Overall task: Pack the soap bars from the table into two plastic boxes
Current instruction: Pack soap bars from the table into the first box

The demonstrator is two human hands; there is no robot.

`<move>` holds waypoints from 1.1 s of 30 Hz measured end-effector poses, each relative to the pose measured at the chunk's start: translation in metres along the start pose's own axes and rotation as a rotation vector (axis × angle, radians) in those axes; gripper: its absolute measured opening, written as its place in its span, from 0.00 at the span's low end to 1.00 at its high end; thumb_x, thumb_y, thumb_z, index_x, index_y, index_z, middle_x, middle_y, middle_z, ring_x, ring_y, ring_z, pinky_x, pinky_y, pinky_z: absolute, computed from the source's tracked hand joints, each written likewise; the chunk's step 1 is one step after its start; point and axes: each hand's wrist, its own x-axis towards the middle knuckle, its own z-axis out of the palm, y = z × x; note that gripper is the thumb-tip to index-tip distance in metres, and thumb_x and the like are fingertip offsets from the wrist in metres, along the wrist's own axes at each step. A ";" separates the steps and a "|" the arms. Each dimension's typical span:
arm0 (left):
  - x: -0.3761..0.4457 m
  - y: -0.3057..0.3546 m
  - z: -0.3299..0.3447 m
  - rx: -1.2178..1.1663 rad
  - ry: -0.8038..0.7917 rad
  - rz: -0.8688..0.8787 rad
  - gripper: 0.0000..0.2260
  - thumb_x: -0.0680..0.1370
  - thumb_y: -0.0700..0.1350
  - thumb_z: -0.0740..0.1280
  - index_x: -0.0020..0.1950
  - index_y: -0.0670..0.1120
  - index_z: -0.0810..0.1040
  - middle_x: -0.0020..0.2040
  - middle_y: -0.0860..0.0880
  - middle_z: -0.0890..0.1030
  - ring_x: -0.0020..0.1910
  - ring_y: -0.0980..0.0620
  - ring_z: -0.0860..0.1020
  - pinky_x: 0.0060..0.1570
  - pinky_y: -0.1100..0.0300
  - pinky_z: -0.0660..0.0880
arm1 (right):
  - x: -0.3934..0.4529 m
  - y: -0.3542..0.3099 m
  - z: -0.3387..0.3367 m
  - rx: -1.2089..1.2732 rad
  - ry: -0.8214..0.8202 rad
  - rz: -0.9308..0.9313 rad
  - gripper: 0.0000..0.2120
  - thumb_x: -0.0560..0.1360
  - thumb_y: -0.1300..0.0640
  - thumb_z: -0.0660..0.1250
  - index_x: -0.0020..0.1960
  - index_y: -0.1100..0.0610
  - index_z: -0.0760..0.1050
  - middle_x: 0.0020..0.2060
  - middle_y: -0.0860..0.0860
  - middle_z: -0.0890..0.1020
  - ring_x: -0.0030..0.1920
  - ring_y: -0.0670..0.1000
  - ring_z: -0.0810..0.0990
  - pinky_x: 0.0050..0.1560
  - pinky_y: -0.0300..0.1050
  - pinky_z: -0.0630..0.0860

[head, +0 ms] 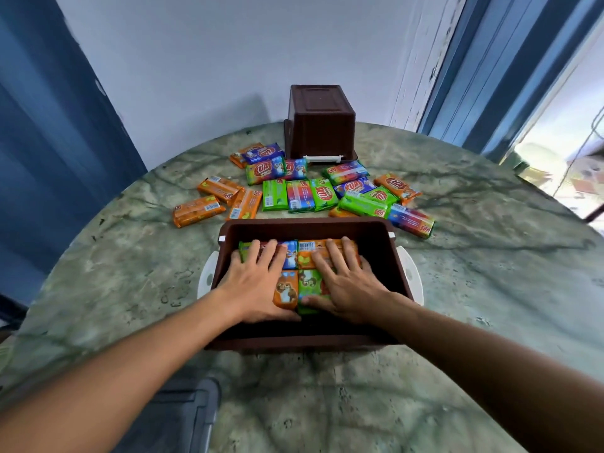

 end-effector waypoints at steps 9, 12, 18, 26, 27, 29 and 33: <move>0.001 -0.001 0.004 0.002 -0.034 -0.006 0.62 0.61 0.65 0.75 0.77 0.44 0.36 0.77 0.43 0.43 0.75 0.36 0.45 0.71 0.32 0.45 | 0.010 0.005 -0.020 1.466 0.309 0.731 0.12 0.78 0.60 0.59 0.61 0.62 0.69 0.47 0.56 0.79 0.43 0.56 0.82 0.47 0.54 0.81; 0.003 -0.002 0.008 -0.019 -0.033 -0.016 0.61 0.62 0.64 0.75 0.77 0.44 0.36 0.77 0.43 0.42 0.75 0.35 0.44 0.71 0.33 0.45 | 0.022 -0.006 -0.028 1.703 0.123 0.819 0.12 0.80 0.52 0.59 0.57 0.60 0.71 0.49 0.60 0.82 0.41 0.58 0.83 0.42 0.52 0.81; 0.004 -0.002 0.009 -0.039 -0.015 -0.013 0.61 0.63 0.64 0.75 0.77 0.44 0.36 0.77 0.43 0.42 0.75 0.35 0.43 0.71 0.34 0.45 | 0.012 0.009 -0.026 1.831 0.016 0.784 0.16 0.79 0.47 0.61 0.57 0.58 0.76 0.49 0.59 0.84 0.46 0.59 0.83 0.43 0.53 0.78; 0.002 -0.001 0.005 -0.043 -0.028 -0.021 0.61 0.63 0.63 0.76 0.77 0.44 0.36 0.77 0.43 0.42 0.75 0.36 0.43 0.72 0.34 0.44 | 0.004 0.000 -0.010 1.553 0.002 0.679 0.11 0.80 0.52 0.61 0.53 0.60 0.75 0.33 0.54 0.85 0.32 0.50 0.84 0.36 0.43 0.78; 0.000 0.000 0.002 -0.037 -0.040 -0.025 0.61 0.63 0.63 0.76 0.77 0.44 0.36 0.77 0.43 0.42 0.75 0.36 0.43 0.72 0.34 0.44 | 0.001 -0.001 -0.011 1.507 -0.013 0.670 0.11 0.80 0.53 0.61 0.53 0.61 0.75 0.31 0.53 0.84 0.32 0.50 0.83 0.36 0.43 0.77; 0.000 0.001 -0.003 -0.024 -0.079 -0.023 0.61 0.63 0.64 0.75 0.77 0.44 0.35 0.77 0.43 0.41 0.75 0.37 0.42 0.72 0.34 0.44 | 0.001 0.002 -0.014 1.376 -0.015 0.665 0.13 0.80 0.53 0.61 0.55 0.63 0.73 0.36 0.54 0.83 0.36 0.50 0.82 0.37 0.42 0.76; -0.005 -0.006 -0.025 -0.150 -0.188 0.027 0.60 0.63 0.65 0.75 0.78 0.46 0.38 0.79 0.45 0.42 0.77 0.40 0.43 0.74 0.40 0.47 | -0.005 -0.008 -0.018 1.001 0.119 0.664 0.28 0.77 0.56 0.64 0.72 0.65 0.58 0.60 0.60 0.77 0.55 0.57 0.79 0.50 0.48 0.76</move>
